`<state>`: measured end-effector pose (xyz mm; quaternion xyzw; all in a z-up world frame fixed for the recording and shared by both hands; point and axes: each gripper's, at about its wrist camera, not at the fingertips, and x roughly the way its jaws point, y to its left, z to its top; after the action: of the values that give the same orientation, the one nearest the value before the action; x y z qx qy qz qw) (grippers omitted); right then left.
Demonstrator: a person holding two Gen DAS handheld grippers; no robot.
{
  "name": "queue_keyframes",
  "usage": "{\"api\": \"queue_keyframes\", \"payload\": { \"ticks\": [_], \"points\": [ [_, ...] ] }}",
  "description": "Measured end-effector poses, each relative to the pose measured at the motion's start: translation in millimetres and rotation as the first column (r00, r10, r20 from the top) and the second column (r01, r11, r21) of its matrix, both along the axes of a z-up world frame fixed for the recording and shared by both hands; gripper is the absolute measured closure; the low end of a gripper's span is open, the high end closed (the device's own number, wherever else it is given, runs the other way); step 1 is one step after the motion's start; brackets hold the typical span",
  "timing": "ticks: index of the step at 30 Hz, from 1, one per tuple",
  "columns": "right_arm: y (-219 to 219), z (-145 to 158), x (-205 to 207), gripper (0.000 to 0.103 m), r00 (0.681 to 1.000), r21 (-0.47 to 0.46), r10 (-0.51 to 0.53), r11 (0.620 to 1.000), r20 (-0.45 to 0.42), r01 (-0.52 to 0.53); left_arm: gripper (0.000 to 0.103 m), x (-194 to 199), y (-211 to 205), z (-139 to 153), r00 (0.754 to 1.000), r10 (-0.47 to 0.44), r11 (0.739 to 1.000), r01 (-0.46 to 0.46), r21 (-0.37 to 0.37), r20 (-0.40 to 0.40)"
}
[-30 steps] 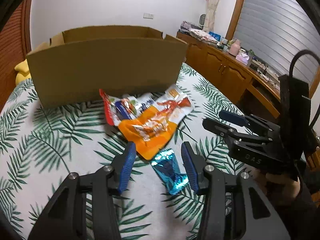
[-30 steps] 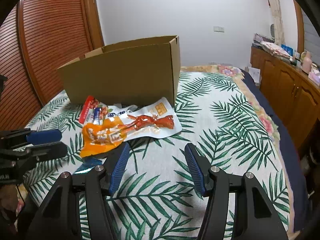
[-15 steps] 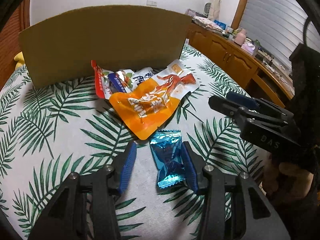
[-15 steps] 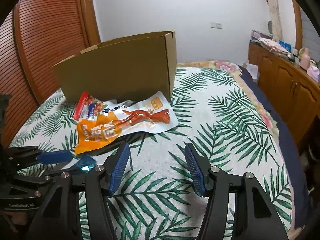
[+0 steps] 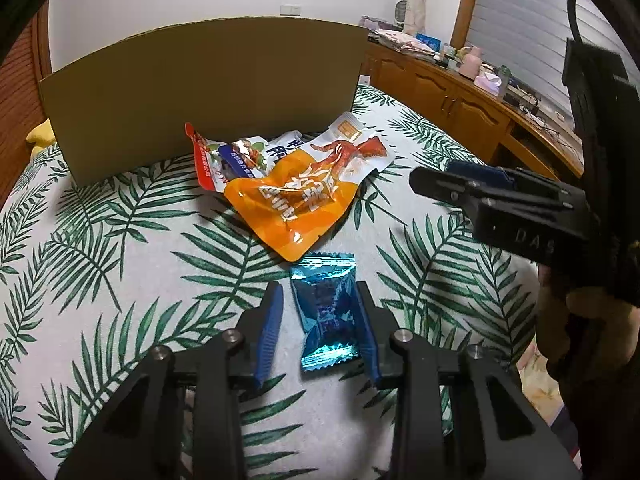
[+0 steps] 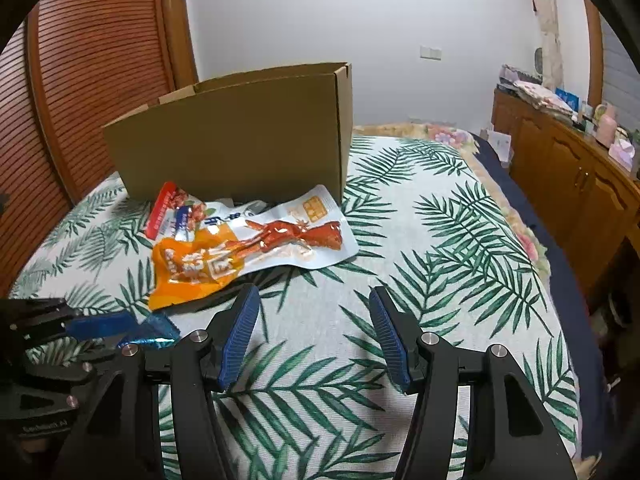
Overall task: Organize snacks
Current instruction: 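Grasp the blue candy with the left gripper while the right grasps the orange chicken-feet pack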
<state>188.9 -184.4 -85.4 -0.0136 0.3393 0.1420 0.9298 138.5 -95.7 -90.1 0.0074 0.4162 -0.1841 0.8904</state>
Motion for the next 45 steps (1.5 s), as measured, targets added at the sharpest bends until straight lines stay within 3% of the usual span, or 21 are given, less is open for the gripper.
{"api": "queue_keyframes", "payload": {
  "ticks": [7,10,12,27,35,45],
  "points": [
    [16,9,-5,0.044,0.999,0.004,0.035,0.999,0.016,-0.035,0.068,-4,0,1,1.000,-0.021,1.000,0.021,0.021,0.000],
    [20,11,-6,0.044,0.999,0.007,0.043,0.999,0.015,-0.044,0.073,-6,-1,1,0.999,-0.039,0.999,0.039,0.028,0.006],
    [21,11,-5,0.044,0.999,0.010,0.045,0.999,0.011,-0.045,0.081,-8,1,1,0.999,-0.049,0.999,0.049,0.017,0.001],
    [30,0,19,0.044,0.996,0.080,0.042,0.996,-0.075,-0.036,0.082,-19,41,11,0.999,-0.002,0.998,0.004,-0.057,0.036],
    [29,-9,42,0.029,0.986,0.169,0.009,0.986,-0.164,0.020,0.082,-16,63,25,0.996,0.041,0.996,-0.034,-0.086,0.079],
    [44,-14,62,0.021,0.979,0.156,-0.038,0.985,-0.201,0.071,0.082,-12,85,31,0.991,0.083,0.990,-0.070,-0.120,0.101]
  ]
}}
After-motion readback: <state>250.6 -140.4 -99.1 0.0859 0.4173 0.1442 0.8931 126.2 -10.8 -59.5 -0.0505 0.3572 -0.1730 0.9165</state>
